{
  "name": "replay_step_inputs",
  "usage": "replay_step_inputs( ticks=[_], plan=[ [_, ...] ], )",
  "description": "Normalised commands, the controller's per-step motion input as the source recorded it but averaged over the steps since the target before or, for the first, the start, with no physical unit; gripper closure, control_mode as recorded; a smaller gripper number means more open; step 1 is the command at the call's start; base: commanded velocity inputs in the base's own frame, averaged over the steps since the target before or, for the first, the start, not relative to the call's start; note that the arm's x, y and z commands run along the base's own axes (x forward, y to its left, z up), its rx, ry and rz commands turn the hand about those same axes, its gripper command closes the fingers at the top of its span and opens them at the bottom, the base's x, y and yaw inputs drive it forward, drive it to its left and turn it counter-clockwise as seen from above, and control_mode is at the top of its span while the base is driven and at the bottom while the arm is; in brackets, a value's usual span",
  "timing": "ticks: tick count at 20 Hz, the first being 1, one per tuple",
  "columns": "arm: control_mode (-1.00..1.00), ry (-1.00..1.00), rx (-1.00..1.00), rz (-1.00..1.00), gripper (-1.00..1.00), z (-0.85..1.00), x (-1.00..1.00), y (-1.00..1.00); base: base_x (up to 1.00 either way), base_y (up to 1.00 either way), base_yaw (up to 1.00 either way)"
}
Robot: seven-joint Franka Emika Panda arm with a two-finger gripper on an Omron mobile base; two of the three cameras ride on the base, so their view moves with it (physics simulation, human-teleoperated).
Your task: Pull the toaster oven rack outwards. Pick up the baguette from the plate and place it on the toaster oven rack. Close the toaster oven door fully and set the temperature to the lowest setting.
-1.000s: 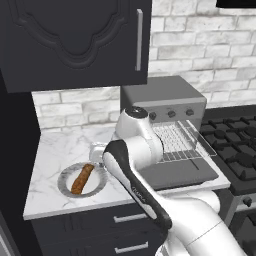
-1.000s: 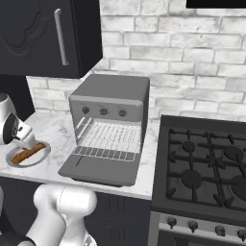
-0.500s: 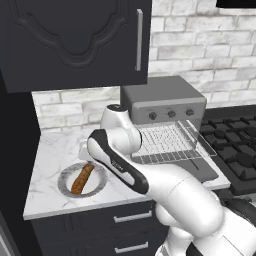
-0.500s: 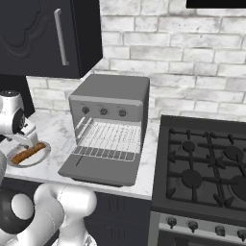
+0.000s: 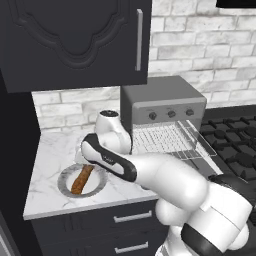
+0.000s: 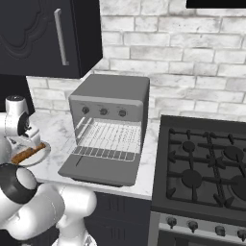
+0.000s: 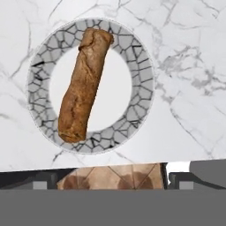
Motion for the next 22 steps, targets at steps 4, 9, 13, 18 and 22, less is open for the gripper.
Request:
replay_step_inputs(
  ticks=[4, 9, 13, 18, 22],
  plan=[
    [-1.0, 0.0, -0.01, 0.0, -1.0, -0.26, 0.26, 0.24, 0.0, 0.0, 0.0],
    [-1.0, 0.0, -0.01, 0.0, -1.0, -0.21, 0.25, 0.22, 0.0, 0.0, 0.0],
    [-1.0, 0.0, -0.02, 0.0, -1.0, -0.23, 0.22, 0.22, 0.0, 0.0, 0.0],
    [-1.0, 0.0, -0.03, 0.0, -1.0, -0.25, 0.16, 0.2, 0.0, 0.0, 0.0],
    [-1.0, 0.0, -0.02, 0.0, -1.0, -0.25, 0.14, 0.17, 0.0, 0.0, 0.0]
  ],
)
